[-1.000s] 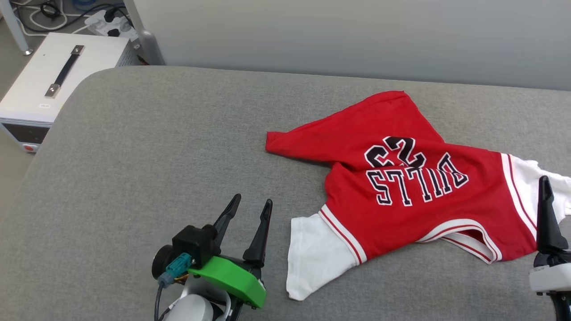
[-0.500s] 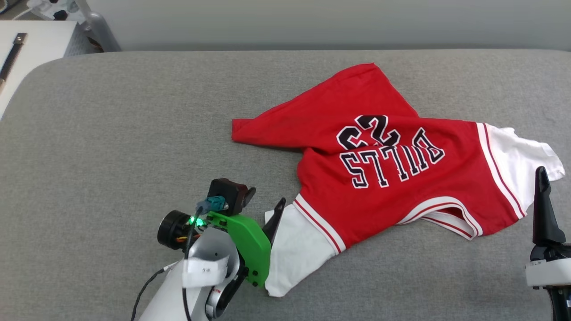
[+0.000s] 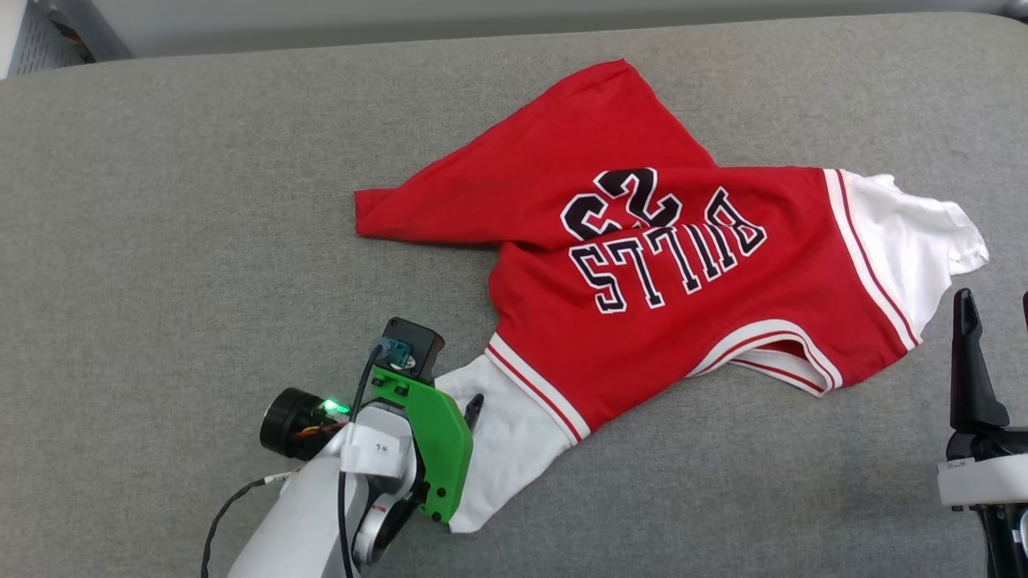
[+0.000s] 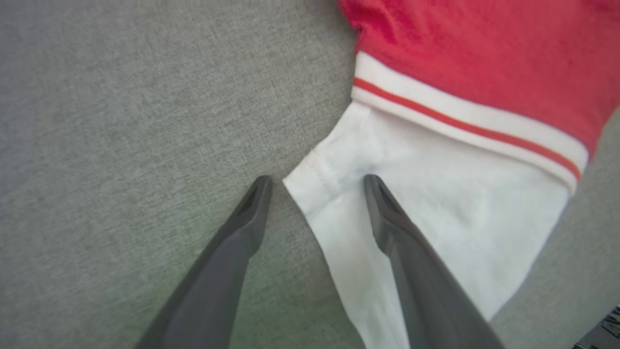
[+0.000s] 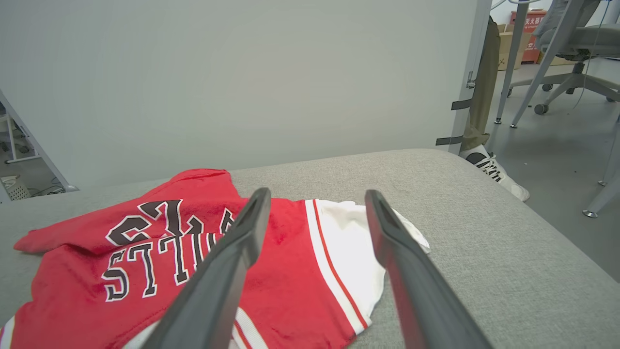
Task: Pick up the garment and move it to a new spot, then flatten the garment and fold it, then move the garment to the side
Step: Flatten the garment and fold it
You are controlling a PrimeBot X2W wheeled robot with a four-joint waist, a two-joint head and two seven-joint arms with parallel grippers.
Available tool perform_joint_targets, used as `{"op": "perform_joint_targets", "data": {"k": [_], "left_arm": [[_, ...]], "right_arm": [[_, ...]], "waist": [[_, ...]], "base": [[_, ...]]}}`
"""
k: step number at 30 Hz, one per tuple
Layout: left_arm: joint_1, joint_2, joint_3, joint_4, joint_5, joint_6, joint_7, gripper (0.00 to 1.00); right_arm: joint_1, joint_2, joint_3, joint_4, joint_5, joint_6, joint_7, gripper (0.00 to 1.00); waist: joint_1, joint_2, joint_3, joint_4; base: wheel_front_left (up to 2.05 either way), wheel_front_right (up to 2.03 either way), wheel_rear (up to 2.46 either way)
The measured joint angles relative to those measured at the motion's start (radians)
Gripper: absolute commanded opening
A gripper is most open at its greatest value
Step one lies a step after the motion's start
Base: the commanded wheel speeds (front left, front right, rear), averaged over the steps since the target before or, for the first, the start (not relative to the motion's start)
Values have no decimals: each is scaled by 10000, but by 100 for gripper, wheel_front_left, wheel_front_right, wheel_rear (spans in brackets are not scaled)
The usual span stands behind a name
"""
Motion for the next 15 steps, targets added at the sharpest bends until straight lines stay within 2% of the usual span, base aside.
{"op": "perform_joint_targets", "data": {"k": [1, 2, 3, 10, 15], "left_arm": [[-98, 2, 4, 117, 0, 36, -75, 75], [-151, 4, -6, 173, 0, 36, -128, 25], [-178, 6, -6, 213, 0, 36, -148, 0], [-192, -48, 61, 337, -15, 54, -1001, 0], [42, 40, 405, -336, -111, 196, -1860, 0]], "right_arm": [[-15, -17, 4, 19, 0, 0, -2, 100], [-30, -23, 6, 33, 0, 0, -2, 100], [-35, -27, 12, 44, 0, 0, -4, 100], [-40, -52, 52, 188, -86, 0, -69, 100], [-34, -59, 25, 240, -88, 0, -73, 100]], "waist": [[0, 0, 99, -49], [0, 0, 141, -69], [0, 0, 169, -80], [0, 0, 53, 90], [0, 0, -213, 335]], "base": [[0, 0, 0], [0, 0, 0], [0, 0, 0], [0, 0, 0], [0, 0, 0]]}}
